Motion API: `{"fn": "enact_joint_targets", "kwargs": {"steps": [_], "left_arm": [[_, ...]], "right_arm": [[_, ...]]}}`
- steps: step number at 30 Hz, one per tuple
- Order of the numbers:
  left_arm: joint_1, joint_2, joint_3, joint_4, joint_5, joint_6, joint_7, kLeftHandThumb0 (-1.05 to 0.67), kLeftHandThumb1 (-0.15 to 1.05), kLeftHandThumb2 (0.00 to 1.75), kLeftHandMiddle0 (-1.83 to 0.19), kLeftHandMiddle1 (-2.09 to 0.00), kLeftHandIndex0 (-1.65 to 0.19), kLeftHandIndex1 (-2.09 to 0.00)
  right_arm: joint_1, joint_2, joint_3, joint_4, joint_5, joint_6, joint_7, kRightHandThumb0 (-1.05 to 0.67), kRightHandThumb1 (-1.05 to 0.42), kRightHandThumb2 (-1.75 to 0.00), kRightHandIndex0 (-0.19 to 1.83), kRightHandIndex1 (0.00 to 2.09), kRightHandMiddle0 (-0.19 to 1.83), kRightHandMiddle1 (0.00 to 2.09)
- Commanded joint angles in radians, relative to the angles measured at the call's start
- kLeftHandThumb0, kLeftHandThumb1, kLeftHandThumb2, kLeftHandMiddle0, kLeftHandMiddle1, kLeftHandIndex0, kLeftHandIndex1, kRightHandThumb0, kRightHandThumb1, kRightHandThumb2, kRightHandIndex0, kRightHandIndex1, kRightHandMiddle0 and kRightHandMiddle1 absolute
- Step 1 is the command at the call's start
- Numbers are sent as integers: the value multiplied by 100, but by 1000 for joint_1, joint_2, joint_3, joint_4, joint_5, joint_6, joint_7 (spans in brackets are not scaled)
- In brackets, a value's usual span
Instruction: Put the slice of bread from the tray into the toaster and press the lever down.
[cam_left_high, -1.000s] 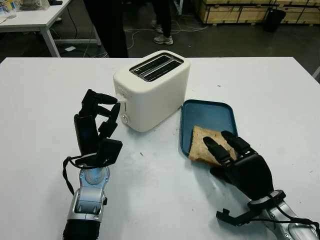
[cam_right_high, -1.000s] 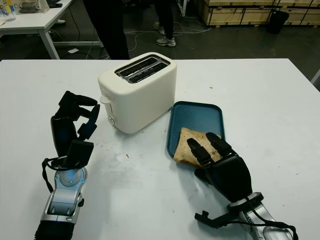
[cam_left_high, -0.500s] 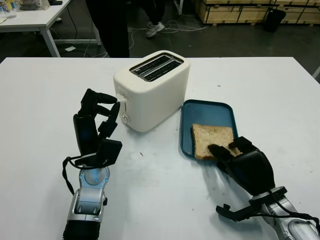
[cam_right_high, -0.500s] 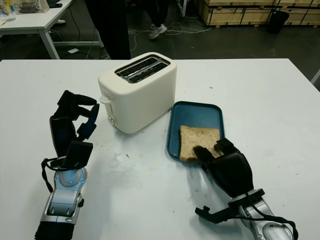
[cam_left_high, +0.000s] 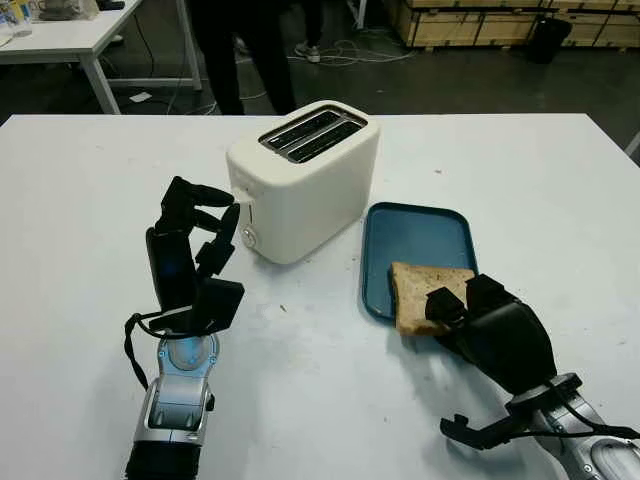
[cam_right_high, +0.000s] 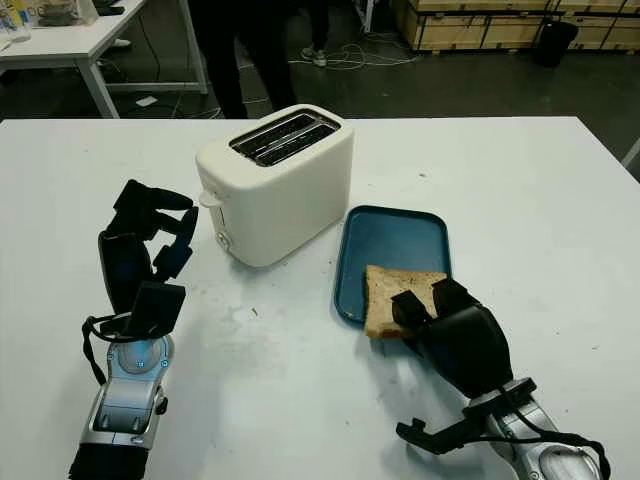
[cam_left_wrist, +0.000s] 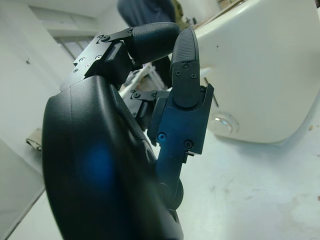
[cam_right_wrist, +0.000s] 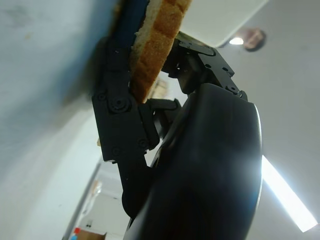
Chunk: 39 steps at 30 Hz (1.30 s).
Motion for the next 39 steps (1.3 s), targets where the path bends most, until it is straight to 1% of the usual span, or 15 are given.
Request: {"fn": "enact_joint_targets", "kwargs": {"steps": [1,4,7,8,10,12,14,17,19,21,26,30,32,35,39], "left_arm": [[3,0,-5,2,3,-1,-3,-50,92,31,-57,-175,-47,-150],[0,-2,-7,-3,11,8,-1,-50,92,30,-58,-175,-47,-150],[-3,0,-8,-2,10,8,-4,-50,92,30,-59,-175,-48,-150],[-4,0,-9,-1,7,6,-7,-49,92,30,-59,-175,-48,-150],[-7,-4,-8,-3,-1,10,-11,-50,92,30,-60,-175,-49,-150],[-8,-6,-8,-4,4,15,-9,-50,92,29,-61,-175,-49,-150],[-8,-8,-10,-4,6,15,-9,-50,92,29,-61,-175,-49,-150],[-9,-10,-10,-7,7,15,-8,-51,92,29,-60,-175,-49,-149],[-10,-8,-8,-6,15,12,-1,-50,92,29,-60,-175,-49,-150],[-8,-6,-7,-7,16,10,0,-50,92,30,-60,-175,-49,-151],[2,-8,-2,-12,11,15,0,-50,92,30,-59,-175,-48,-152],[-2,-8,-2,1,6,-10,3,-48,92,30,-58,-175,-47,-150],[-3,-7,-3,2,15,-6,8,-49,92,30,-59,-175,-47,-150],[-2,-9,-5,-1,18,1,10,-49,92,31,-59,-175,-48,-149],[-1,-10,-8,-1,19,6,14,-49,92,31,-59,-175,-48,-150]], "right_arm": [[-48,-16,-22,10,14,-31,-70,-35,-92,-19,64,175,48,163],[-92,-10,-50,33,62,-74,-132,-34,-92,-14,64,175,53,156],[-157,-5,-96,46,115,-103,-180,-33,-92,-11,64,172,64,135],[-178,-3,-112,46,130,-106,-186,-34,-92,-11,66,167,71,121],[-248,2,-151,57,167,-107,-196,-33,-92,-8,65,168,76,110],[-316,8,-178,83,198,-114,-209,-33,-92,-3,62,171,75,111],[-384,8,-187,121,201,-120,-238,-36,-92,-1,63,174,72,122],[-465,1,-167,177,197,-152,-259,-40,-86,0,73,169,83,111],[-480,-8,-141,187,184,-173,-246,-41,-85,0,77,165,92,100],[-474,-13,-123,183,193,-194,-210,-39,-85,0,74,167,95,93],[-434,-10,-106,167,235,-246,-137,-31,-84,-1,70,170,89,102],[-391,-7,-104,153,263,-277,-79,-29,-88,0,77,157,100,75],[-379,-5,-104,153,260,-292,-80,-28,-88,0,76,161,100,78],[-375,-2,-112,150,258,-304,-83,-26,-86,0,70,173,86,104],[-389,-1,-123,155,282,-309,-53,-24,-89,-1,69,170,82,107]]}}
